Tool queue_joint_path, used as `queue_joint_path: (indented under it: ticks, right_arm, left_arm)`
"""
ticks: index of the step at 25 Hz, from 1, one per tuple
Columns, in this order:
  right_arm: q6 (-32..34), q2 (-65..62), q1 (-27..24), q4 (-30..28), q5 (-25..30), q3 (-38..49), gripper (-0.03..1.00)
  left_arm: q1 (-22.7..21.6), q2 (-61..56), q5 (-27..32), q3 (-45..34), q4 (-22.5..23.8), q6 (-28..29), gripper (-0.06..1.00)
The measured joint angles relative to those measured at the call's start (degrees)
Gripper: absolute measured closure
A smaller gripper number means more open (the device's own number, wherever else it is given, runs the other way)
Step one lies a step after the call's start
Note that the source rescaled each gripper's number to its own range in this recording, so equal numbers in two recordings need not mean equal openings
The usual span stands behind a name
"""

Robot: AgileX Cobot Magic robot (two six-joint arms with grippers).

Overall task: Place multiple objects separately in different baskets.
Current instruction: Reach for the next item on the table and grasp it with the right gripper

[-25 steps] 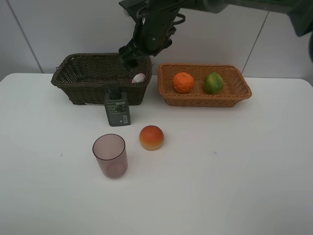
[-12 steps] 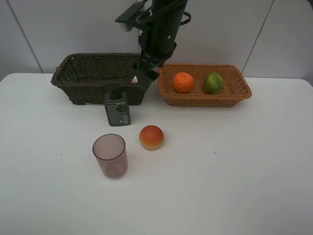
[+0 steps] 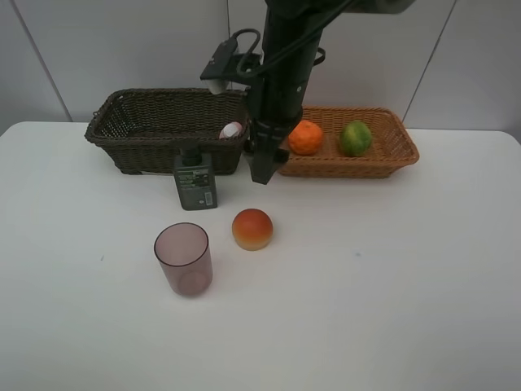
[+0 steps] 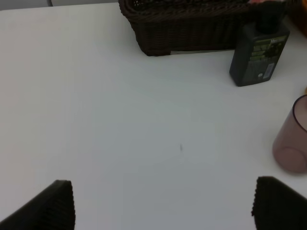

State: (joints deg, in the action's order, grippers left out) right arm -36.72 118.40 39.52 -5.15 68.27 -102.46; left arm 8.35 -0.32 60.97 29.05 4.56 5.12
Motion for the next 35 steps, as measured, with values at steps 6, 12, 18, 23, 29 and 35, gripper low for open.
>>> queue_joint_path:
  ticks: [6,12,18,23,29,35]
  right_arm:
    - [-8.60,-3.25,0.28,1.77,-9.57,11.62,0.13]
    - [-18.98,-3.25,0.37,1.98,-17.45,18.78,0.13]
    - [-22.44,-2.92,1.48,2.33,-19.57,19.11,0.07]
    - [-25.12,-1.20,1.80,4.62,-19.78,19.11,0.06]
    - [-25.43,1.10,2.41,4.69,-20.05,19.30,0.06]
    - [-25.44,2.56,2.41,4.52,-21.50,19.30,0.05]
  left_arm:
    - [0.00,0.00,0.00,0.00,0.00,0.00,-0.02]
    - [0.00,0.00,0.00,0.00,0.00,0.00,-0.02]
    - [0.00,0.00,0.00,0.00,0.00,0.00,-0.02]
    - [0.00,0.00,0.00,0.00,0.00,0.00,-0.02]
    - [0.00,0.00,0.00,0.00,0.00,0.00,-0.02]
    - [0.00,0.00,0.00,0.00,0.00,0.00,-0.02]
